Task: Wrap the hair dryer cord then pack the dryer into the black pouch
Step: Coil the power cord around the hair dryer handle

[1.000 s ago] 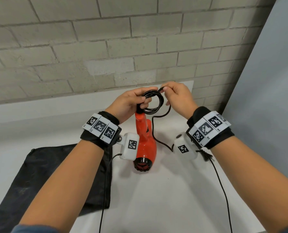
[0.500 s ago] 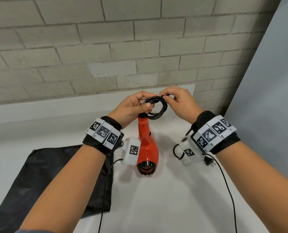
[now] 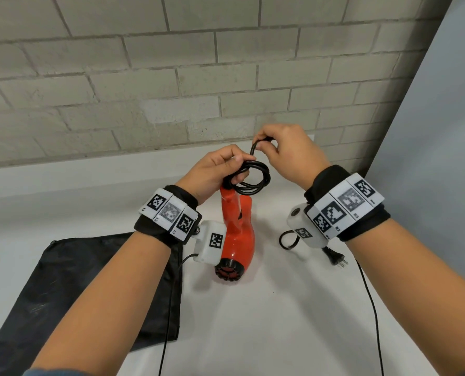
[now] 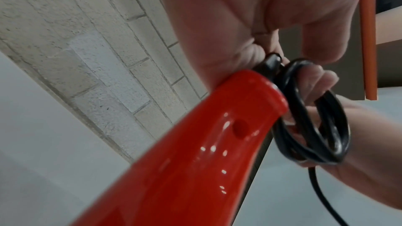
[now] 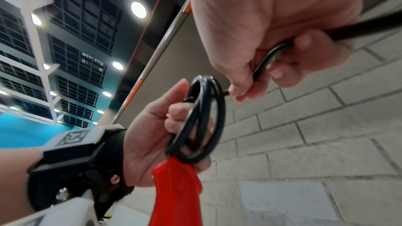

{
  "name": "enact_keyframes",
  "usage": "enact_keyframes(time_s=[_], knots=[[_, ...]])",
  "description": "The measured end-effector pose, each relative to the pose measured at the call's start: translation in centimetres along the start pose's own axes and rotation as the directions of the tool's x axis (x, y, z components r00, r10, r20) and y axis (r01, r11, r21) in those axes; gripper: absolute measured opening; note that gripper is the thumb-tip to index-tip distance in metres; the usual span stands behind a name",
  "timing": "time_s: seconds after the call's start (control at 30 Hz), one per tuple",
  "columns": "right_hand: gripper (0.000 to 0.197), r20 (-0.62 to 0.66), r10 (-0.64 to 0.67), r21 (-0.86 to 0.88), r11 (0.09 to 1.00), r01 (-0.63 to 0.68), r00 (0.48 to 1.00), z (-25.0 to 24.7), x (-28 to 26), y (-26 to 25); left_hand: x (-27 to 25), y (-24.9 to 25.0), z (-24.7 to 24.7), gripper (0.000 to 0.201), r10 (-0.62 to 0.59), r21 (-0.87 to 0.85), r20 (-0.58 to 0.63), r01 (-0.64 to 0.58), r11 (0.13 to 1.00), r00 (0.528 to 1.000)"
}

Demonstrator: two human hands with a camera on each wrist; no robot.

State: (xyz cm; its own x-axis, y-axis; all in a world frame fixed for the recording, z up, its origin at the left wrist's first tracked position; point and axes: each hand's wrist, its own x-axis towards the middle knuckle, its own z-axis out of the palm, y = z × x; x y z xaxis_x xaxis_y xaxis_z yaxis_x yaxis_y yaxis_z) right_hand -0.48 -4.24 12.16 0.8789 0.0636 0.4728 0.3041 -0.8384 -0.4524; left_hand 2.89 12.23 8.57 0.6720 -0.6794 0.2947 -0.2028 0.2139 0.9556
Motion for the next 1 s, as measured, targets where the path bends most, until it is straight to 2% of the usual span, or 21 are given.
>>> enact_keyframes(time_s=[0.13, 0.27, 0.43, 0.6, 0.67, 0.8, 0.9, 1.0], knots=[[0.017, -0.044, -0.011, -0.051, 0.999, 0.008, 0.999, -0.8, -0.2, -1.7, 0.3, -0.1, 0.2, 0.009, -0.016, 0.027, -0.051, 0.017, 0.999, 0.999], [0.018, -0.070, -0.010, -0.058, 0.998, 0.006, 0.997, -1.1, -0.9, -3.0, 0.4, 0.0, 0.1, 0.023, -0.043, 0.059, -0.043, 0.045, 0.997, 0.998], [0.018, -0.078, -0.061, -0.117, 0.992, 0.051, 0.995, -1.4, -1.9, -4.3, 0.5, 0.2, 0.1, 0.022, 0.004, 0.161, 0.002, -0.005, 0.987, 1.000], [0.018, -0.091, -0.083, -0.102, 0.992, 0.073, 0.992, -0.5, -3.4, -4.5, 0.7, -0.4, 0.0, 0.019, 0.042, 0.158, -0.177, -0.013, 0.987, 0.983], [0.017, -0.143, -0.083, -0.065, 0.995, 0.074, 0.986, 0.5, -4.0, -4.1, 0.8, -0.6, 0.2, 0.019, 0.036, 0.144, -0.217, -0.005, 0.989, 0.975], [0.016, -0.294, -0.152, -0.001, 0.987, 0.159, 0.943, 3.6, -5.8, -3.5, 0.9, -0.8, 0.2, 0.025, 0.004, 0.077, -0.306, 0.021, 0.997, 0.952], [0.027, -0.372, -0.155, 0.009, 0.985, 0.170, 0.915, 5.5, -6.4, -2.2, 0.7, -0.8, 0.4, 0.023, -0.013, 0.010, -0.312, 0.017, 1.000, 0.950], [0.028, -0.408, -0.184, -0.022, 0.981, 0.192, 0.894, 6.3, -6.2, -1.4, 0.7, -0.6, 0.6, 0.025, -0.045, -0.054, -0.315, 0.030, 0.998, 0.948]])
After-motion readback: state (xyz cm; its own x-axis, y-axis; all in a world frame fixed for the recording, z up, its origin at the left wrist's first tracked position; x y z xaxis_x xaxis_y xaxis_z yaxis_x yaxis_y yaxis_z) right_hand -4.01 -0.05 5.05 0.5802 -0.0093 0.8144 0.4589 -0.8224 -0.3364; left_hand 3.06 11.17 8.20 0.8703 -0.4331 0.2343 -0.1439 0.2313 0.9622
